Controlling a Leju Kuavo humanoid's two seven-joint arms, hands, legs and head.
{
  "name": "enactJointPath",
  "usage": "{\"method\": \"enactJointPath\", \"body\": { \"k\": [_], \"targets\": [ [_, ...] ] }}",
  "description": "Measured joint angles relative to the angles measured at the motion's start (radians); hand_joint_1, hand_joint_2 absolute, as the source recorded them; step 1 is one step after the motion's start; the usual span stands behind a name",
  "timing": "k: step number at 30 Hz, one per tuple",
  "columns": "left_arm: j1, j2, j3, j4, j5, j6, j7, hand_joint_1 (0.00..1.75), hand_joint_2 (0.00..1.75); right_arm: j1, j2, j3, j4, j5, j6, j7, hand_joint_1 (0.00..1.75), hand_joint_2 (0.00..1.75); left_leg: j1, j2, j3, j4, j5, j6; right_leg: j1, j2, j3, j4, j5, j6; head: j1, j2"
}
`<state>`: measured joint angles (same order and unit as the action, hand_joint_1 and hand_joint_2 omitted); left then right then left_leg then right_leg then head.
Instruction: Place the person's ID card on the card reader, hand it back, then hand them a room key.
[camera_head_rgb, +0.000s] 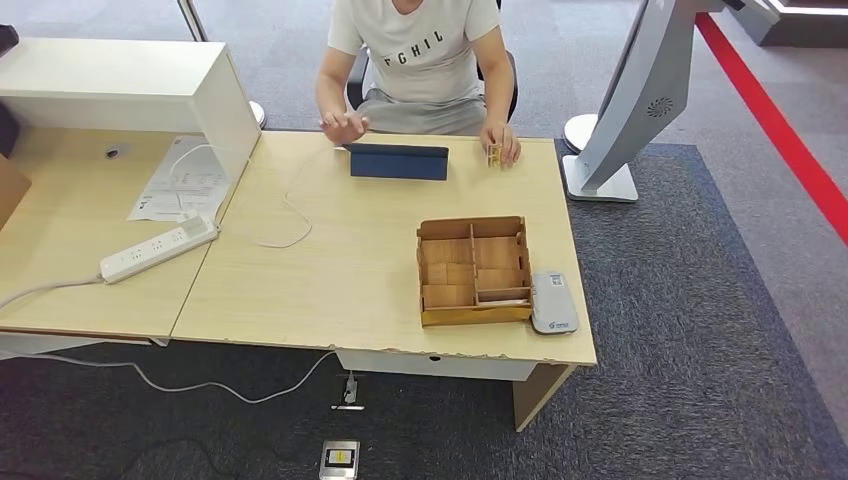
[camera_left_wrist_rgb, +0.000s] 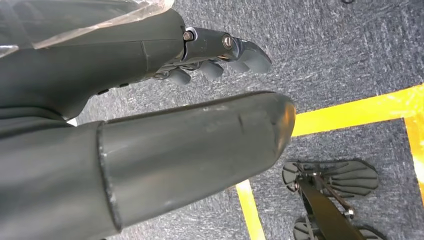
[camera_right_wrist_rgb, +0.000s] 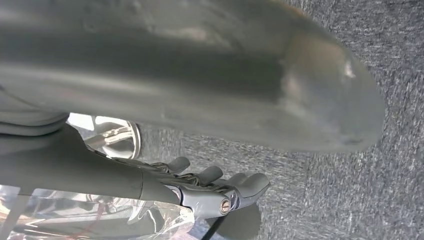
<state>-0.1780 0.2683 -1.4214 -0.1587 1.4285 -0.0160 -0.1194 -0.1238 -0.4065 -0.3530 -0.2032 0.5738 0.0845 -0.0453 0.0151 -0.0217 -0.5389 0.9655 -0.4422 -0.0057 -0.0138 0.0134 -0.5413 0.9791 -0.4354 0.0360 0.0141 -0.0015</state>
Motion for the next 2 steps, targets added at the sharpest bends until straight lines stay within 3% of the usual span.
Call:
{"method": "enactJointPath", "body": {
  "k": [2],
  "targets": [
    [0.0,0.003,0.0,0.0,-0.007,-0.017,0.0,0.0,0.0,0.002,0.004,-0.007,0.002,0.013,-0.002,-0.015,0.0,0.0,0.0,0.0,0.0,0.0,0.0,0.0,0.0,0.0,0.0,0.0,0.0,0.0,0.0,0.0]
  ]
}}
